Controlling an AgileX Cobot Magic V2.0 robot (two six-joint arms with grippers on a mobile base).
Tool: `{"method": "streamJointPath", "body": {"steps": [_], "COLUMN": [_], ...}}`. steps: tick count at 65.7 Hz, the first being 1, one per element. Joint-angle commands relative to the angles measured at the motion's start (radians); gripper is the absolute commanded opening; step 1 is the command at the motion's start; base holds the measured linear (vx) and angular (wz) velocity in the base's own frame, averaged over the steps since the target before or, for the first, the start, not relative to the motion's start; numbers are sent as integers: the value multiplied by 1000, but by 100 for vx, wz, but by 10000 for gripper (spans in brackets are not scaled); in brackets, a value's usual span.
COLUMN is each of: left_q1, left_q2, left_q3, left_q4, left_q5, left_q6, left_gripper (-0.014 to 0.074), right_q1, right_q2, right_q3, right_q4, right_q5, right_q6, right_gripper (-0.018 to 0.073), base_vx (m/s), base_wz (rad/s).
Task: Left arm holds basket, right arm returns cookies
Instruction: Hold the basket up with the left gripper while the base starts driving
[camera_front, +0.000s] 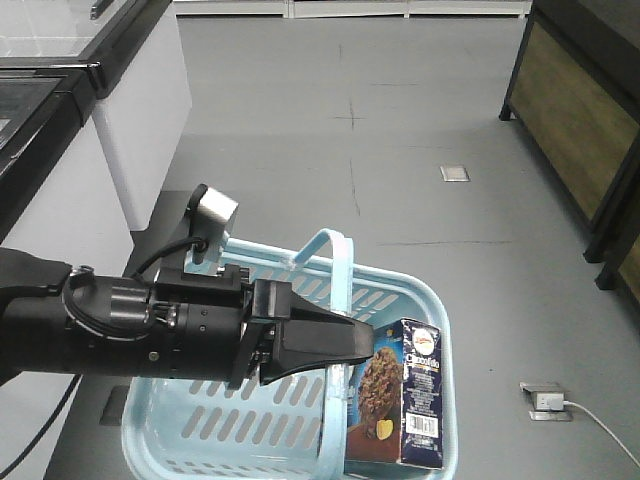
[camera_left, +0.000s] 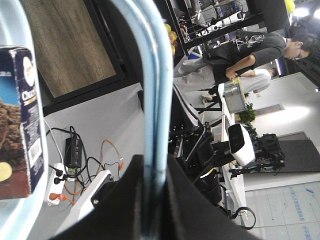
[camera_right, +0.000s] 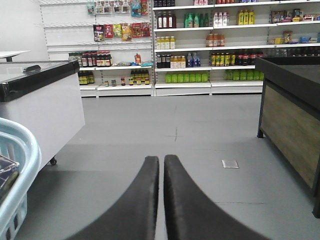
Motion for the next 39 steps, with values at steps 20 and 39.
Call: {"method": "streamJointPath", "body": {"steps": [20, 39], "left_q1": [-6, -6], "left_q2": [-32, -32], "left_q3": [-36, -36], "left_q4": [-119, -119], "left_q5": [42, 42], "left_q6": [22, 22], "left_gripper": [-3, -3], "right_q1": [-1, -1], "right_q2": [-13, -13], "right_q3": [18, 18], "right_q4": [-8, -8], "right_q5": [-70, -70], "right_q6": [-4, -4], "right_gripper": [-11, -11], "base_vx": [0, 0], "base_wz": [0, 0]}}
